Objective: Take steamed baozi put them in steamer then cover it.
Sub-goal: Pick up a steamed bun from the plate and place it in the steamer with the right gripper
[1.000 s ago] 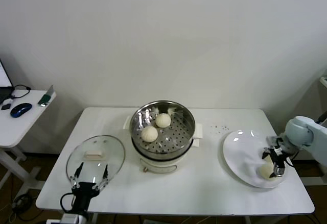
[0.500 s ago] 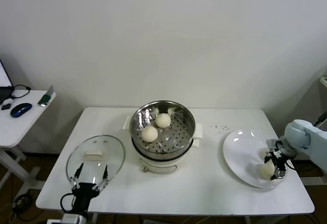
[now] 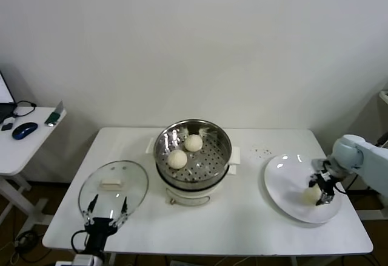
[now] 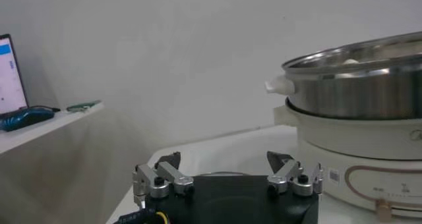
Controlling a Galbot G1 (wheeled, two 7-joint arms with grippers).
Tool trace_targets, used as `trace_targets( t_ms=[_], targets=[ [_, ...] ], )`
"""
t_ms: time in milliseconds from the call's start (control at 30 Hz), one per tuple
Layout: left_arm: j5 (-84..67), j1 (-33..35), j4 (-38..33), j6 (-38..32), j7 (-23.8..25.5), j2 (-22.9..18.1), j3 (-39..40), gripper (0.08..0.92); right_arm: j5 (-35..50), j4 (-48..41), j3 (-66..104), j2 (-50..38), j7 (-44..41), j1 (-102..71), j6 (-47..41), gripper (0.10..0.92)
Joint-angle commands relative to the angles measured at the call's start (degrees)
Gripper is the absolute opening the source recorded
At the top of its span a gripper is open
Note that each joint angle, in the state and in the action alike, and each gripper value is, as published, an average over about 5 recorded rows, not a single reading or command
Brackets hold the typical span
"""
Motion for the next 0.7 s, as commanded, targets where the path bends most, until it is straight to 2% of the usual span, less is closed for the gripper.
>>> trace_targets(
  t_ms=[33,400,700],
  targets=[
    [0.02,0.20,-0.36,0.11,-0.20,-0.03,0.23,0.823,3.03,3.08,-20.02,9.97,-2.07,29.00,15.76,0.654],
    [0.02,0.37,-0.31,0.32,-0.28,-0.17,0.04,0.823,-5.80,6.96,-19.05,26.29,-1.81,38.75,35.27,0.661],
    [-1.31,-0.23,-1.61,1.53,0.01,0.39,-0.20,0.823,-15.94,5.73,-10.34,40.29,-0.28,31.28,39.14,0.662]
  ],
)
